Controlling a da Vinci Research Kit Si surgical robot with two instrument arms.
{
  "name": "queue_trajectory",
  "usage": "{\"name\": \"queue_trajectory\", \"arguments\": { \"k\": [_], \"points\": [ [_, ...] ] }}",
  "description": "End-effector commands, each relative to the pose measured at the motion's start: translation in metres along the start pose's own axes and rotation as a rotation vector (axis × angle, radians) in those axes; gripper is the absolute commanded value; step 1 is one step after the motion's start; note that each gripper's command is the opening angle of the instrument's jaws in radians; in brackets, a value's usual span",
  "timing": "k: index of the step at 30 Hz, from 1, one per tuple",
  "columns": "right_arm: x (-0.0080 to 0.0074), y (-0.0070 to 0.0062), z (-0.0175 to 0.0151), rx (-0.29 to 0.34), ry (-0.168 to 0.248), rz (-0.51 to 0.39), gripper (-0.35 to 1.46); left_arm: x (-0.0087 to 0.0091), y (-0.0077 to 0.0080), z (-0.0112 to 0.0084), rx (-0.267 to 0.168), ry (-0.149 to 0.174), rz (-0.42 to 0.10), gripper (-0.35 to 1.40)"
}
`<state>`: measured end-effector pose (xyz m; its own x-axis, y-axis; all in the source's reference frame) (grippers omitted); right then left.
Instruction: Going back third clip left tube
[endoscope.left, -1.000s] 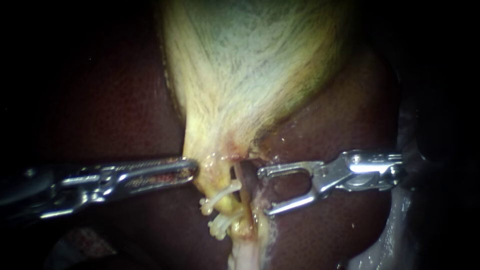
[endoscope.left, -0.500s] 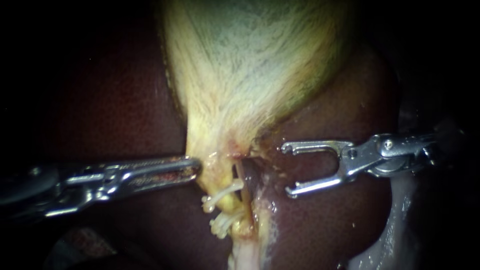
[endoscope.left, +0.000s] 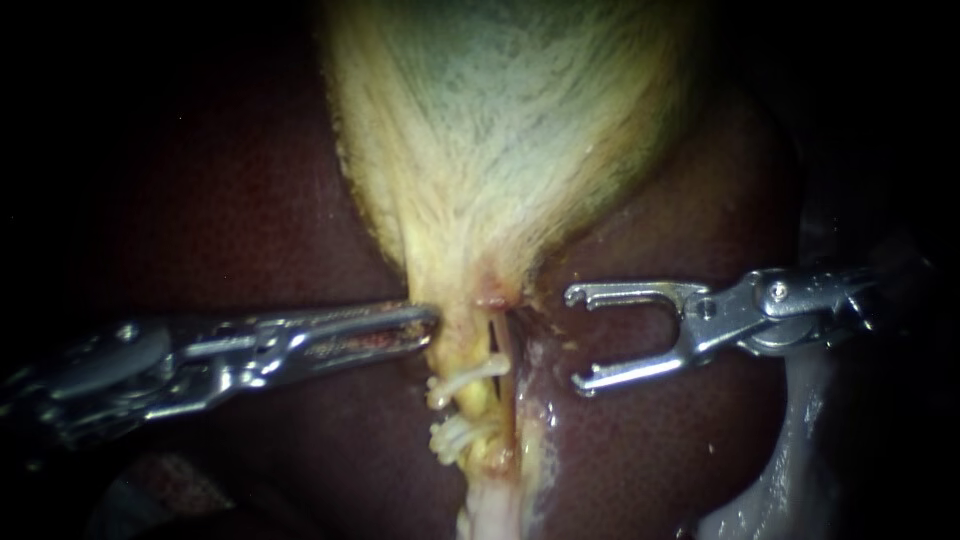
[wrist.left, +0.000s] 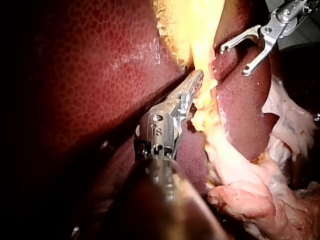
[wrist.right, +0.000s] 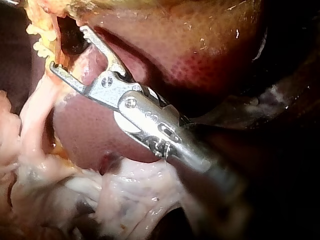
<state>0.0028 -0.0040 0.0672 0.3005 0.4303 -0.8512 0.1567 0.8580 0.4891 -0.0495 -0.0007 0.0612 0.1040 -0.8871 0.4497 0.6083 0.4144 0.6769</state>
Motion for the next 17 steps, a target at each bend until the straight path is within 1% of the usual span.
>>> {"name": "queue_trajectory", "arguments": {
  "k": [1,17],
  "points": [
    [0.0000,0.0000,0.0000,0.001,0.000,0.000,0.60,0.0000,-0.0001,0.0001,0.001,0.002,0.001,-0.35],
    [0.0000,-0.0001,-0.0002,0.002,0.000,0.000,0.60,0.0001,-0.0001,0.0003,0.000,0.002,0.001,-0.35]
  ]
}}
